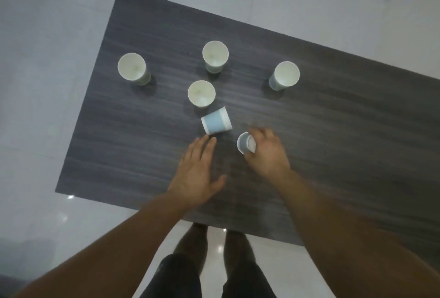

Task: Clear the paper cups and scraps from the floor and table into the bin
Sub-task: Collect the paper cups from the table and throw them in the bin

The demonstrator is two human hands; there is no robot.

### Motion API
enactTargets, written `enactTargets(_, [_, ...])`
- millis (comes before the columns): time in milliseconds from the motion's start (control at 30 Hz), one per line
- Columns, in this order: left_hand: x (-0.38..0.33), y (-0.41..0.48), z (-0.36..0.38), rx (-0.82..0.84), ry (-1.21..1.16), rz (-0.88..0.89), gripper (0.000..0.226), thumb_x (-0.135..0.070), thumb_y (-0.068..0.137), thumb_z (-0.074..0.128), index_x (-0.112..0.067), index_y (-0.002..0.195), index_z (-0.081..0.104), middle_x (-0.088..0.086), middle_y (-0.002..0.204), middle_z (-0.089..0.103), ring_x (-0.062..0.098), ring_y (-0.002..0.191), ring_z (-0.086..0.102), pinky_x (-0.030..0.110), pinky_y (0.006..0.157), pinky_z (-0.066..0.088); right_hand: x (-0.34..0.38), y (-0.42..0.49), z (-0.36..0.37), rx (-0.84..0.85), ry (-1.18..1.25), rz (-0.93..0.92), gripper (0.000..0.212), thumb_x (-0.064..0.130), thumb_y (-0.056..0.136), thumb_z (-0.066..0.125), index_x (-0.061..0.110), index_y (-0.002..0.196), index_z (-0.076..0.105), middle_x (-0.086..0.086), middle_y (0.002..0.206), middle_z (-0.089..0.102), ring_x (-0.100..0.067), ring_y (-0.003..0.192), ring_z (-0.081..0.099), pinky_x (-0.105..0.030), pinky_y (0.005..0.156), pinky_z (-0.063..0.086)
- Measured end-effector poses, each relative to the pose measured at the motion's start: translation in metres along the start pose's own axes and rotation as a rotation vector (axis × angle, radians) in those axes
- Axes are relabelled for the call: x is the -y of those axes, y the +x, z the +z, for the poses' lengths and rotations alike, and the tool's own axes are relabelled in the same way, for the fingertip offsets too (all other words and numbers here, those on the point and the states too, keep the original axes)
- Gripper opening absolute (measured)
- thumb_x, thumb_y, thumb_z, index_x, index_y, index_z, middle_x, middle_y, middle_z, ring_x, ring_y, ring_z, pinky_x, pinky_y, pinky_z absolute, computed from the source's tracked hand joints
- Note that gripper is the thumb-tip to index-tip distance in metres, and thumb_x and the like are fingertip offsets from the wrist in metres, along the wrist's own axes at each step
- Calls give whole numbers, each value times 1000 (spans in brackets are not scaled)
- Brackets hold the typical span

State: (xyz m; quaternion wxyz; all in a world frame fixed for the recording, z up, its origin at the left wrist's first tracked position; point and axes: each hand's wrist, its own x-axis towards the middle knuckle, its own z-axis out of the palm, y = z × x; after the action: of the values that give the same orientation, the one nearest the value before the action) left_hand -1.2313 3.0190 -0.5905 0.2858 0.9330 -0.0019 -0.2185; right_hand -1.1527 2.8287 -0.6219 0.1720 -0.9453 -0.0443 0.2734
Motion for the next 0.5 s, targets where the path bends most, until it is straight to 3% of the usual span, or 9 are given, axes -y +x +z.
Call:
enactTargets(100, [-5, 1, -1, 6, -76, 32, 90, -46, 83, 64, -15, 151, 14, 4, 157, 15, 18, 145, 10, 31, 119, 14, 2, -18, 1, -117, 480, 115, 50, 27, 83, 71, 24, 131, 56, 6, 120, 57, -12, 106, 55, -24, 91, 43])
enactTargets(200, [-12, 3, -10, -12, -206, 60, 91, -41, 78, 72, -13, 149, 23, 5, 152, 29, 17, 140, 26, 32, 115, 27, 14, -28, -2, -32, 1042, 264, 20, 18, 88, 68, 28, 106, 65, 11, 96, 69, -9, 86, 66, -21, 65, 52])
enactTargets(267, [-15, 4, -18, -42, -298, 43, 91, -39, 75, 76, -15, 148, 26, 2, 147, 36, 14, 135, 35, 31, 110, 34, 21, -28, -4, 44, 1209, 320, 12, 22, 85, 68, 26, 97, 69, 7, 82, 72, -9, 72, 68, -26, 51, 51])
enactTargets(433, [-12, 10, -33, -85, -428, 27, 77, -35, 73, 73, -19, 140, 38, -3, 135, 43, 10, 122, 47, 37, 100, 45, 33, -16, -6, 266, 1209, 316, 27, 37, 72, 59, 25, 92, 74, -4, 84, 72, -17, 68, 65, -30, 49, 48])
enactTargets(500, [-5, 11, -34, -118, -421, 2, 72, -32, 74, 75, -20, 137, 42, -3, 130, 45, 10, 118, 49, 39, 96, 47, 35, -3, -7, 236, 1038, 221, 32, 47, 76, 57, 30, 99, 72, 3, 93, 71, -12, 80, 67, -29, 62, 53])
